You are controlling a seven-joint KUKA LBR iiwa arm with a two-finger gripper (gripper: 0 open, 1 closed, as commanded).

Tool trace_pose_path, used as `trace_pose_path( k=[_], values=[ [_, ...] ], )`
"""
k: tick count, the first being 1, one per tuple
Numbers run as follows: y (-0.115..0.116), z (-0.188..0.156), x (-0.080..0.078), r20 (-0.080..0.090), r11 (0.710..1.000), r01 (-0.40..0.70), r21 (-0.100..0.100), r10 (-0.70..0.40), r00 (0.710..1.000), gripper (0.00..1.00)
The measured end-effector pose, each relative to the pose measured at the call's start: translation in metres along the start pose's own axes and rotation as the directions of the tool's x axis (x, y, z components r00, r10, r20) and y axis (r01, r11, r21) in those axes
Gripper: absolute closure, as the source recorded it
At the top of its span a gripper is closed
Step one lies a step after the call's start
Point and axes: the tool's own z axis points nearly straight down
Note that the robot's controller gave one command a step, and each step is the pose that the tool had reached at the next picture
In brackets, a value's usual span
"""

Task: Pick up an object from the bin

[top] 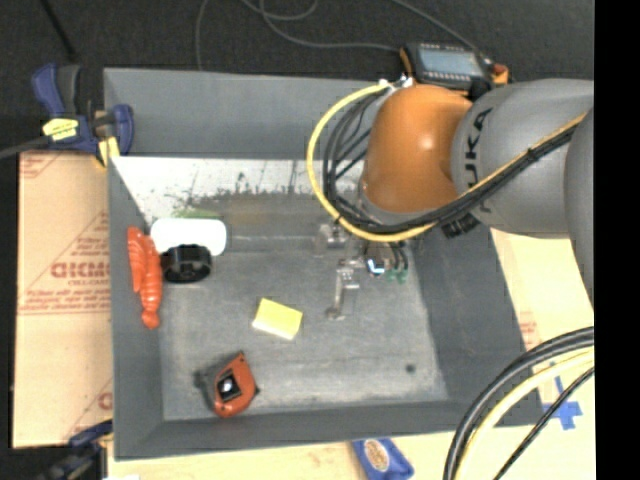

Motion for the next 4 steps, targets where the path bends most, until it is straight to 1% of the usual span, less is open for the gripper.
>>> trace_pose_path(
  k=[1,2,3,4],
  values=[
    [0.0,-0.004,0.0,0.005,1.0,-0.001,0.0,0.001,1.0,0.0],
    [0.029,0.033,-0.01,0.016,0.998,-0.059,-0.001,0.059,0.998,0.0],
    [0.016,0.081,-0.008,0.007,0.997,-0.077,-0.005,0.077,0.997,0.0],
    [0.022,0.09,-0.02,0.006,0.982,-0.187,0.003,0.187,0.982,0.0]
  ],
)
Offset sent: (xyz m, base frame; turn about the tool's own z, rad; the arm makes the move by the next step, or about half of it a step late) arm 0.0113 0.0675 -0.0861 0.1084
